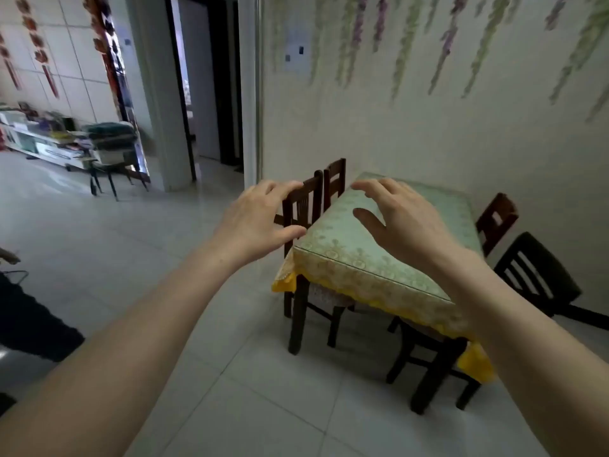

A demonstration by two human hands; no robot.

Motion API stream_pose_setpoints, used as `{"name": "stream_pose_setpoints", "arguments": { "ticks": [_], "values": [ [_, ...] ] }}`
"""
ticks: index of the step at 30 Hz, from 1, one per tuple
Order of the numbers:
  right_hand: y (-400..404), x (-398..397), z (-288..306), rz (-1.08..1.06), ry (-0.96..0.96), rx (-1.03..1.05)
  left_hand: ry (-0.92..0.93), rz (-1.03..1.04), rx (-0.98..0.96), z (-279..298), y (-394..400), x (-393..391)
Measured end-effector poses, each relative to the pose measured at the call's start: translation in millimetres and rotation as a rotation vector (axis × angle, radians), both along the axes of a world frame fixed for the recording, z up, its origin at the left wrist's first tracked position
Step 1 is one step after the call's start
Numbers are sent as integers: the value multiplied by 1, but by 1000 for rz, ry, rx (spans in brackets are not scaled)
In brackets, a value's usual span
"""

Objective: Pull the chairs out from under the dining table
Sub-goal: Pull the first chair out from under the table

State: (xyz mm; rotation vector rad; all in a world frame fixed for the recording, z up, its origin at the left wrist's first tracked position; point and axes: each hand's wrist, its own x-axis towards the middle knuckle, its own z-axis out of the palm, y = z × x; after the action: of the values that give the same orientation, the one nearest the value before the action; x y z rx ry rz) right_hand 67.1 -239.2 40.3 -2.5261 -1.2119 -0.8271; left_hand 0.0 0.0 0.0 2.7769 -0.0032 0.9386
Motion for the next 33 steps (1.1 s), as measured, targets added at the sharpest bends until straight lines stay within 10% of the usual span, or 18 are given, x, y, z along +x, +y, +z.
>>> {"name": "stream_pose_setpoints", "arguments": {
  "ticks": [33],
  "values": [
    [361, 429, -33, 2, 166, -26, 114, -5, -29, -24, 336, 411]
  ]
}}
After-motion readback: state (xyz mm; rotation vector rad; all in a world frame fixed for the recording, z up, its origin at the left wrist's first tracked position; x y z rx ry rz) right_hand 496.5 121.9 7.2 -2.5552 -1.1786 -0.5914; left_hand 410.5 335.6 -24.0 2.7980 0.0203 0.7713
